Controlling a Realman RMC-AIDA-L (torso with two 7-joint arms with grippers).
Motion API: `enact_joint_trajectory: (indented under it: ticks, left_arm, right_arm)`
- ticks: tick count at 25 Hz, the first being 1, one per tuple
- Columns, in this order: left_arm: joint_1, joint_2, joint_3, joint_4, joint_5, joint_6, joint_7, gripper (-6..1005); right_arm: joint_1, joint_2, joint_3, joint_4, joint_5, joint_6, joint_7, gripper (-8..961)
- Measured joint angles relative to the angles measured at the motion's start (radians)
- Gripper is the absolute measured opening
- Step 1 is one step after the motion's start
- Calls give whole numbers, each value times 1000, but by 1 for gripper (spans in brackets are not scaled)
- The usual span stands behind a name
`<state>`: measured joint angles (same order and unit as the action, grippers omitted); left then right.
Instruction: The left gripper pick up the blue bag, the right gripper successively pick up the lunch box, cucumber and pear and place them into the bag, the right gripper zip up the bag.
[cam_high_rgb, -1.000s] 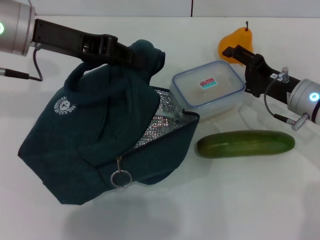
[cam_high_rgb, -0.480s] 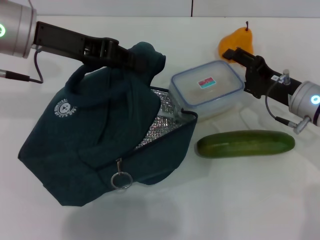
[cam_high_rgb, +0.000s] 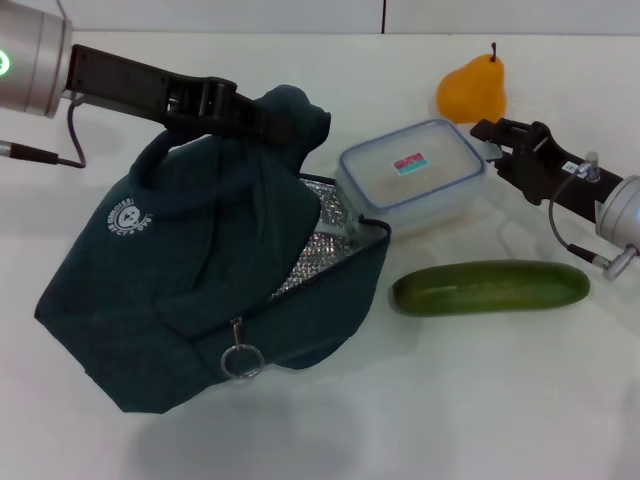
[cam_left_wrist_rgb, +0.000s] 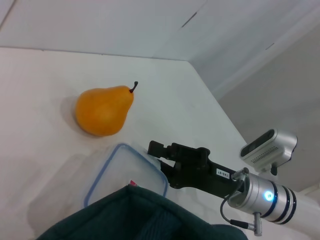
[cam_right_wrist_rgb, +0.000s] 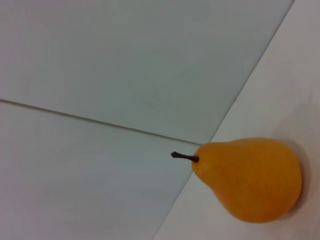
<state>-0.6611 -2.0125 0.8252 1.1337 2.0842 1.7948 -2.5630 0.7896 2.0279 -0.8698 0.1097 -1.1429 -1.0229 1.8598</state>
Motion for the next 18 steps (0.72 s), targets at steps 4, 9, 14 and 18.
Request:
enact_joint_trajectory:
  ticks: [4,9,14,18]
  left_arm:
    - [0,0,0,0,0,0,1,46]
    - [1,0,0,0,-1,3,4,46]
    - [3,0,0,0,-2,3,8,46]
    - [3,-3,0,-1,-2,3,9,46]
  right_arm:
    - [15,0,-4,-2,-5,0,0,389]
    - [24,0,-3,-6,-27,1,-3,201]
    - [13,0,-1,-7,-27,-9,-58,102]
    - [8,0,1,-7,-21,-25,-98,92]
